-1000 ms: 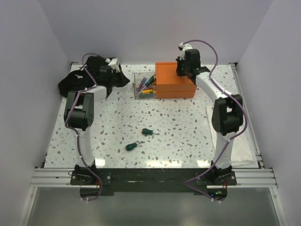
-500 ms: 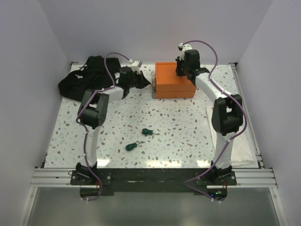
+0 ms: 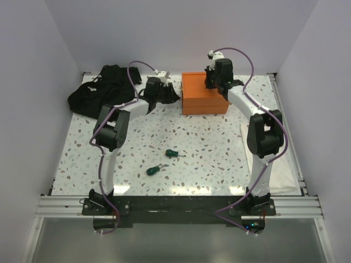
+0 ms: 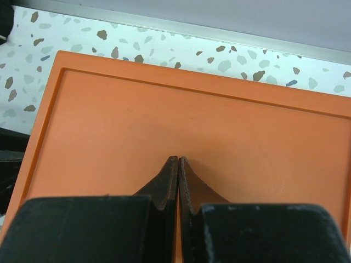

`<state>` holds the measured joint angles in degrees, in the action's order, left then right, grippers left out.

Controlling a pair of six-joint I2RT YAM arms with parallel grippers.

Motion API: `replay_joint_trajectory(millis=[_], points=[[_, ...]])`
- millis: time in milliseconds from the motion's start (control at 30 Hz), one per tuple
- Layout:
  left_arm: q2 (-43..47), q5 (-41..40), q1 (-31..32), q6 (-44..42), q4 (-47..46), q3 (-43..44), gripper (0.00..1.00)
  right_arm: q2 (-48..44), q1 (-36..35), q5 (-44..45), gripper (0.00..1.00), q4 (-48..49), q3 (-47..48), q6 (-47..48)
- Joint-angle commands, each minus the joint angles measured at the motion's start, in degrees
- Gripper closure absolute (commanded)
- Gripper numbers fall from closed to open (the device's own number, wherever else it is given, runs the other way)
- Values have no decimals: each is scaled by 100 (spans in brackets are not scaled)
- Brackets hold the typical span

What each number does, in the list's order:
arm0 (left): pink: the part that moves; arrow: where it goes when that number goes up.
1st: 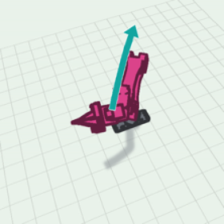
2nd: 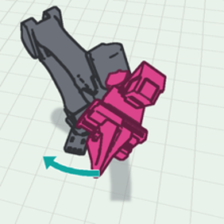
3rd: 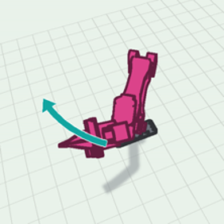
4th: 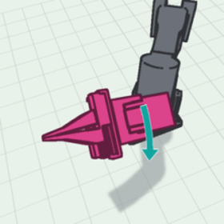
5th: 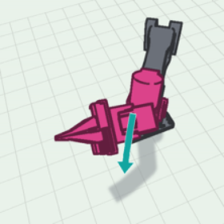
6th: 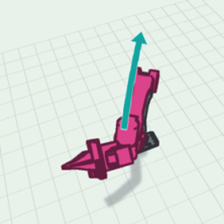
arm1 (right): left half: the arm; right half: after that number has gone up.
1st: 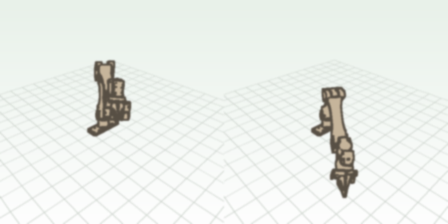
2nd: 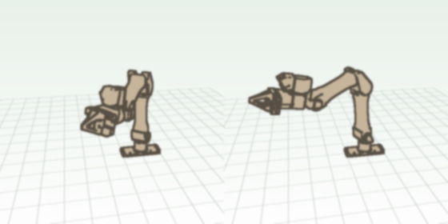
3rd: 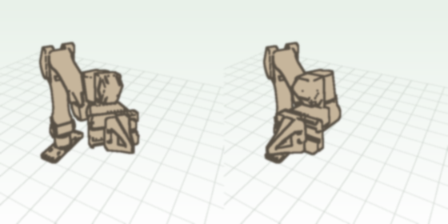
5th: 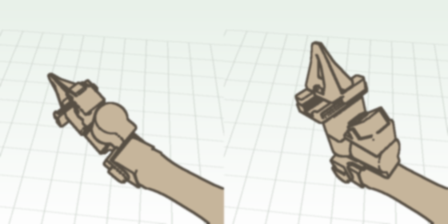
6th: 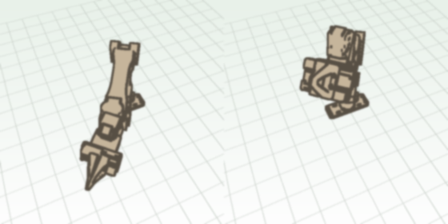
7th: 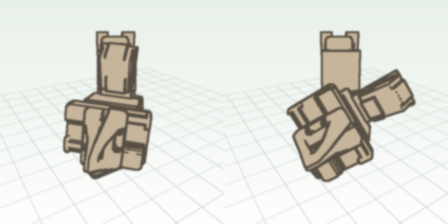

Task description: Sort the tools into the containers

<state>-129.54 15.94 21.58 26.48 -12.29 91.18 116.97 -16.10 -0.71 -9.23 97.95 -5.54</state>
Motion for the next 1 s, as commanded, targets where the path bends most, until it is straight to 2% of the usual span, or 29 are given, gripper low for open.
replay_joint_trajectory(millis=[0, 233, 367, 633, 767, 900, 967], points=[[850, -549, -198, 252, 386, 58, 56, 239, -78, 1, 100, -1019, -312, -17], [1123, 100, -155, 577, -220, -38, 53, 300, -87, -17, 100, -1028, -259, -35], [1062, 163, -49, 683, -362, 5, 52, 265, -104, -8, 100, -1019, -294, -26], [834, -258, 188, 674, 16, 260, 52, 195, -104, 36, 100, -993, -364, 0], [658, -740, 302, 464, 587, 497, 52, 160, -104, 62, 100, -984, -400, 18], [640, -1128, 303, 454, 834, 419, 52, 133, -113, 62, 100, -975, -435, 36], [675, -1050, 285, 481, 720, 252, 53, 133, -104, 62, 100, -975, -444, 44]])
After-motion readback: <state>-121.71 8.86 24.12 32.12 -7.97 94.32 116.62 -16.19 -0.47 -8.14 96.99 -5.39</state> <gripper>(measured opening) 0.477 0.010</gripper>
